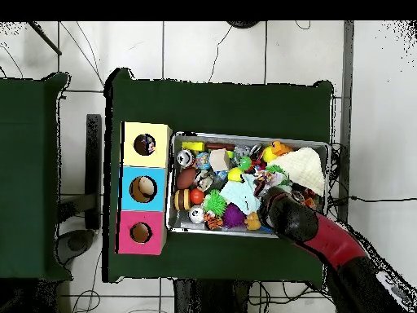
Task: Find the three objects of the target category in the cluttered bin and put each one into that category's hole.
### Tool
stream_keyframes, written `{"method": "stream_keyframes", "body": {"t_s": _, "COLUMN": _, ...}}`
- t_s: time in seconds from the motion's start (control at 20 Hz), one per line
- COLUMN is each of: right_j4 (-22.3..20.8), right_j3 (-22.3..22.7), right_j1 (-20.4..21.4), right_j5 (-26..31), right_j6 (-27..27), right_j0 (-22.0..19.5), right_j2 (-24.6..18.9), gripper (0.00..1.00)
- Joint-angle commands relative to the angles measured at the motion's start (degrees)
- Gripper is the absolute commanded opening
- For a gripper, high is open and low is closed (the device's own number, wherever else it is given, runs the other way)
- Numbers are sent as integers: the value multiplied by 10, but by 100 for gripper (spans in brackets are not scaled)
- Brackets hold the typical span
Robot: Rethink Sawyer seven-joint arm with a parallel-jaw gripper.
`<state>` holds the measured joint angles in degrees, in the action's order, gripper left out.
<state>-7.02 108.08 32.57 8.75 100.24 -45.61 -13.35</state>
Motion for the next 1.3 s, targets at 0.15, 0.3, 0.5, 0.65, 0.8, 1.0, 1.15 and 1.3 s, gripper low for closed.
{"method": "stream_keyframes", "body": {"t_s": 0.15, "right_j4": -33, "right_j3": -73, "right_j1": -57, "right_j5": -46, "right_j6": 24, "right_j0": -22, "right_j2": -72, "gripper": 100}}
{"method": "stream_keyframes", "body": {"t_s": 0.3, "right_j4": -37, "right_j3": -82, "right_j1": -57, "right_j5": -54, "right_j6": 26, "right_j0": -28, "right_j2": -82, "gripper": 100}}
{"method": "stream_keyframes", "body": {"t_s": 0.5, "right_j4": -44, "right_j3": -86, "right_j1": -41, "right_j5": -53, "right_j6": 25, "right_j0": -31, "right_j2": -88, "gripper": 100}}
{"method": "stream_keyframes", "body": {"t_s": 0.65, "right_j4": -44, "right_j3": -86, "right_j1": -23, "right_j5": -46, "right_j6": 28, "right_j0": -28, "right_j2": -84, "gripper": 100}}
{"method": "stream_keyframes", "body": {"t_s": 0.8, "right_j4": -43, "right_j3": -88, "right_j1": -12, "right_j5": -31, "right_j6": 25, "right_j0": -30, "right_j2": -85, "gripper": 100}}
{"method": "stream_keyframes", "body": {"t_s": 1.0, "right_j4": -41, "right_j3": -90, "right_j1": -8, "right_j5": -17, "right_j6": 19, "right_j0": -37, "right_j2": -92, "gripper": 100}}
{"method": "stream_keyframes", "body": {"t_s": 1.15, "right_j4": -43, "right_j3": -92, "right_j1": -12, "right_j5": -16, "right_j6": 17, "right_j0": -40, "right_j2": -94, "gripper": 100}}
{"method": "stream_keyframes", "body": {"t_s": 1.3, "right_j4": -42, "right_j3": -93, "right_j1": -10, "right_j5": -14, "right_j6": 17, "right_j0": -42, "right_j2": -96, "gripper": 100}}
